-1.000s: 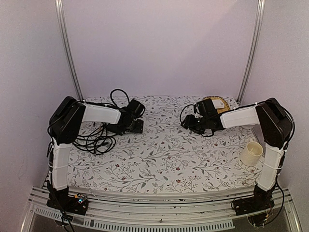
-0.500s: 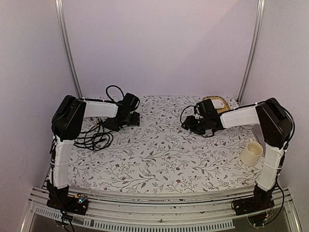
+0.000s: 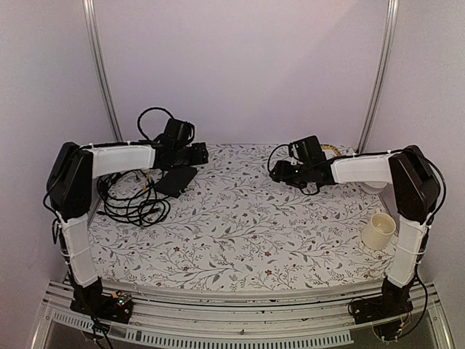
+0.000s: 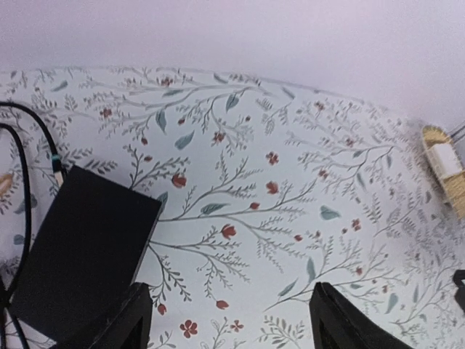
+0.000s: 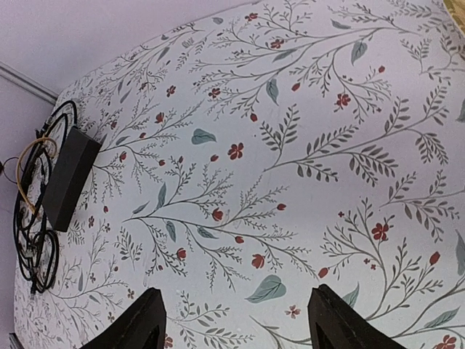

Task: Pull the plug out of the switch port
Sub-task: Move the switch port to the corner of the board, then reset both arms

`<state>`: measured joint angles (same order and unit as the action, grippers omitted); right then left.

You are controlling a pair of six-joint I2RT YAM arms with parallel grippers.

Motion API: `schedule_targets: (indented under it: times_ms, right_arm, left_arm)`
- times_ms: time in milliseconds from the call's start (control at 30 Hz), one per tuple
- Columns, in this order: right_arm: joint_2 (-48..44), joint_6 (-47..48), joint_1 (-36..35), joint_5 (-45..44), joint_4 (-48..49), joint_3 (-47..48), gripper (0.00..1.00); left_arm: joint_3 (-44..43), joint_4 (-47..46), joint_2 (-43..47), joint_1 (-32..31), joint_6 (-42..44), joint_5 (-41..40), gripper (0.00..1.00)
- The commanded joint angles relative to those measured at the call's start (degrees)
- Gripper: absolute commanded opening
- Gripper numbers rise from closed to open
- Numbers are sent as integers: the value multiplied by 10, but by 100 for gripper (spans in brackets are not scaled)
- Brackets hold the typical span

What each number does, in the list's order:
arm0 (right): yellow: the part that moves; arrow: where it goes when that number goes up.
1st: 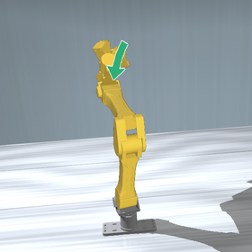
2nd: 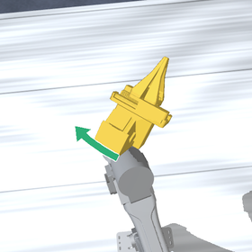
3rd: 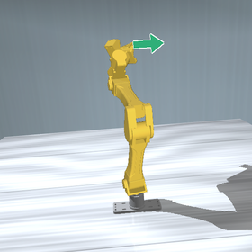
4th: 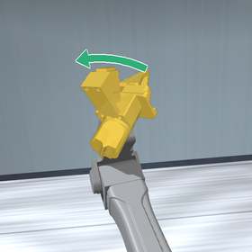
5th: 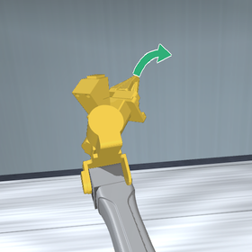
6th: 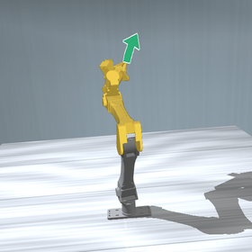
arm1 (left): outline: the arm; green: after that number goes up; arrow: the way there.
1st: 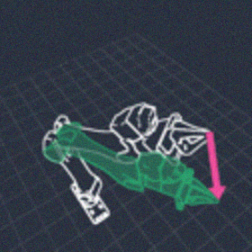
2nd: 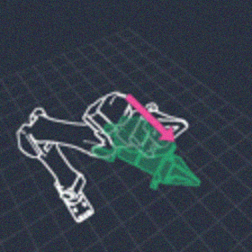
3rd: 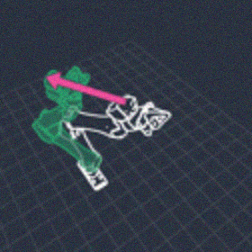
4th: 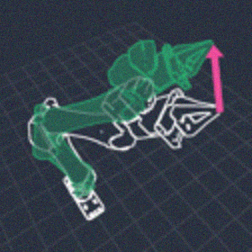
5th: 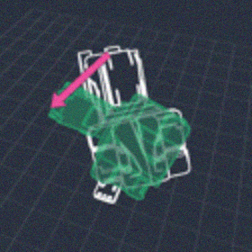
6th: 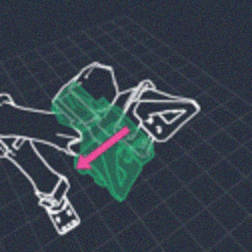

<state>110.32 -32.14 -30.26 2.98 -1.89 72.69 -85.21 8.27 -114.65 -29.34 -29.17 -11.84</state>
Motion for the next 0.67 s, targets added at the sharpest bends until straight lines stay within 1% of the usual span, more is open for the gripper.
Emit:
schedule_targets:
  times_ms: [0,167,233,300,433,567,633]
  right_arm:
    - [-12,72,0,-11,-6,32,72]
    - [-35,104,0,-28,-13,47,82]
    - [-40,107,1,-36,-20,52,85]
    - [-45,110,0,-42,-22,54,87]
    - [-56,107,0,-67,-26,53,88]
    - [-84,112,1,-87,-8,33,87]
    - [-92,115,1,-104,-7,31,89]
  left_arm:
    - [54,-100,115,0,22,-34,77]
    - [188,-223,236,-4,88,-151,77]
    - [244,-274,277,-5,116,-198,80]
    - [298,-316,312,-4,148,-227,83]
    - [340,-325,349,-2,173,-253,87]
    - [379,-353,386,-1,184,-258,89]
    - [390,-361,396,0,186,-264,90]
